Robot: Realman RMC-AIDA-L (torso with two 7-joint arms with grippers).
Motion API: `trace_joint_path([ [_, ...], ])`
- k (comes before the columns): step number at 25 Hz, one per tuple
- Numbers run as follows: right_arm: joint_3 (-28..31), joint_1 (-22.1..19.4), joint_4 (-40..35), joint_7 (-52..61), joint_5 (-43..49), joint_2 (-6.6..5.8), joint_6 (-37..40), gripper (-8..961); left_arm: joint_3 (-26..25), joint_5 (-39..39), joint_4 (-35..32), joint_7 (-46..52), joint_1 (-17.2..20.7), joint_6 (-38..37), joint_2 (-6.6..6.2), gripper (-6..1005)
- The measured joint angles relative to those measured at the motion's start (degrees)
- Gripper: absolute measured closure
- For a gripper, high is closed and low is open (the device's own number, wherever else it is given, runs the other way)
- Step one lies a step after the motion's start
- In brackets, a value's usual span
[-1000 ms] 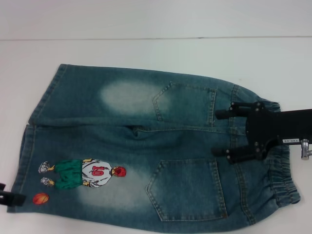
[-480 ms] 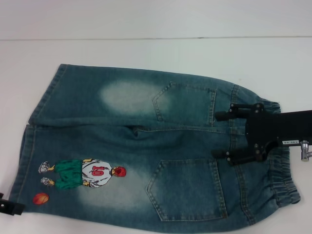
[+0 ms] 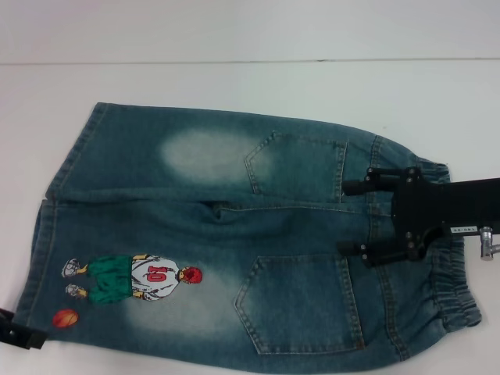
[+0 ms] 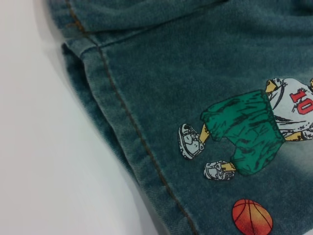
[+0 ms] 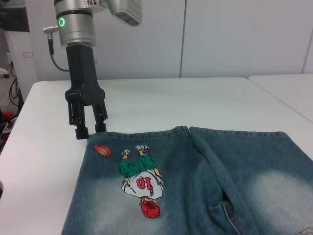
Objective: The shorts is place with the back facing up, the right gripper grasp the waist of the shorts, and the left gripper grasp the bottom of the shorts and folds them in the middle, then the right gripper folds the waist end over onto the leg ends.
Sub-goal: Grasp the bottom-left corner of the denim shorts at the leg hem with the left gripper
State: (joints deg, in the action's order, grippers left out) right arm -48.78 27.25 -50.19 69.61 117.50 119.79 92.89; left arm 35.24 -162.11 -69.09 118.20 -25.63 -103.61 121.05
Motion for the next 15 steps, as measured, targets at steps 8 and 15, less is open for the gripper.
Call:
trace_joint_path([
  [8, 0.0, 0.0, 0.2, 0.0, -0.2, 0.0, 0.0, 37, 0.9, -0.7, 2.0, 0.1, -1.0, 0.0, -0.18, 230],
  [15, 0.0, -0.1, 0.3, 0.0, -0.3, 0.04, 0.0, 37, 0.9, -0.7, 2.2, -0.3, -1.9, -0.3, -0.16, 271],
])
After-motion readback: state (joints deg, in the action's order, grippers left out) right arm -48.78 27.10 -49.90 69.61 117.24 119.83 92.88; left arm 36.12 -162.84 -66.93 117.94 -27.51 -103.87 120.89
